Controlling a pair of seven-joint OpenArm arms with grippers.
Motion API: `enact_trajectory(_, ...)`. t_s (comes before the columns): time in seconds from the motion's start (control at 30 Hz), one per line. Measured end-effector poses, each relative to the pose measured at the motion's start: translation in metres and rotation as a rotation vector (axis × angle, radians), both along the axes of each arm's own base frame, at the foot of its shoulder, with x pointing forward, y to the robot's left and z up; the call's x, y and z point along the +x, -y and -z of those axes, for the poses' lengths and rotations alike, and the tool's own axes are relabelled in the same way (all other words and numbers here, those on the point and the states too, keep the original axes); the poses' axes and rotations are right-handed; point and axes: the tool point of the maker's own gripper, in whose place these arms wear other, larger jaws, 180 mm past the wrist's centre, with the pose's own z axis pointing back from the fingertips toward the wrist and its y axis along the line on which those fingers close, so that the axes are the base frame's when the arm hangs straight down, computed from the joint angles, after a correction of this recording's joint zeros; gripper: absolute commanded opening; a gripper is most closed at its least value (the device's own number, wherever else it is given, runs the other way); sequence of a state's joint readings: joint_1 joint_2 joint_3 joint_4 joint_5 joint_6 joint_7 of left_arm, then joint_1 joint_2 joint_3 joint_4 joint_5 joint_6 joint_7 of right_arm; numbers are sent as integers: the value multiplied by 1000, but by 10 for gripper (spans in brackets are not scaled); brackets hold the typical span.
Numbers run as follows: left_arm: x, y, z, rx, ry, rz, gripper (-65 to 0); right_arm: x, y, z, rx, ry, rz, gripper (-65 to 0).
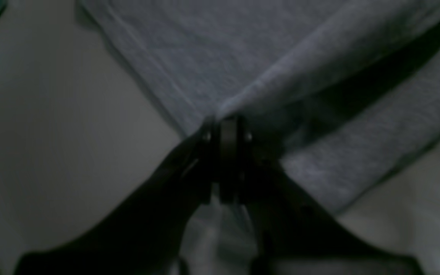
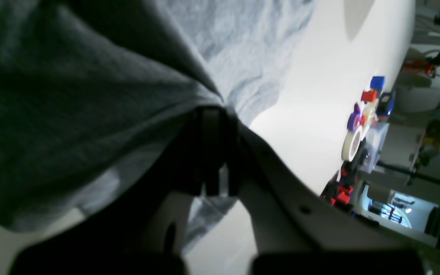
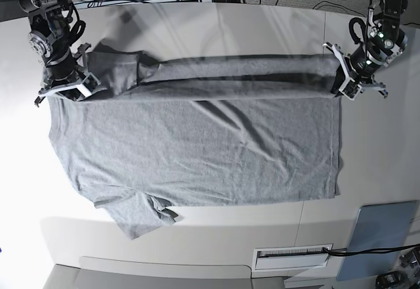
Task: Fold the T-shirt properly
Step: 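Lift the shoulder edge with both grippers and fold it toward the hem, then release the folded edge and pull both grippers back toward the collar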
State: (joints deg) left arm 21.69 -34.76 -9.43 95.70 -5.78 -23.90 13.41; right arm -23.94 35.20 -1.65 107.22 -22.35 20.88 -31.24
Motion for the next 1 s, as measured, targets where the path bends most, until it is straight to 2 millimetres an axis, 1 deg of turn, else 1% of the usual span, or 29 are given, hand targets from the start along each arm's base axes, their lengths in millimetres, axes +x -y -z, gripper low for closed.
enact_trajectory(0.13, 13, -6, -8, 10, 35, -32, -650, 6, -8, -3, 43, 21, -19, -650)
enact_trajectory(0.3, 8, -2, -4, 6, 5, -12, -650, 17, -12, -10, 86, 51, -13, -650)
enact_trajectory(0.57, 9, -3, -4, 6, 6, -13, -650, 17, -12, -11, 85, 51, -14, -650)
enact_trajectory(0.63, 8, -3, -4, 6, 5, -13, -650, 17, -12, -11, 85, 52, -15, -569)
enact_trajectory(0.7, 9, -3, -4, 6, 6, -13, -650, 17, -12, -11, 84, 52, -14, -458)
enact_trajectory(0.73, 9, -3, -4, 6, 6, -13, -650, 17, -12, -11, 84, 52, -14, -414)
enact_trajectory(0.77, 9, -3, -4, 6, 6, -13, -650, 17, -12, -11, 85, 53, -15, -391)
enact_trajectory(0.8, 8, -3, -4, 6, 5, -13, -612, 17, -13, -11, 89, 55, -19, -388)
enact_trajectory(0.87, 10, -5, -5, 9, 14, -28, -504, 17, -13, -11, 89, 55, -19, -388)
enact_trajectory(0.93, 12, -9, -6, 16, 26, -53, -412, 17, -13, -11, 89, 55, -19, -388)
enact_trajectory(1.0, 14, -13, -8, 23, 37, -76, -364, 18, -13, -11, 89, 57, -18, -388)
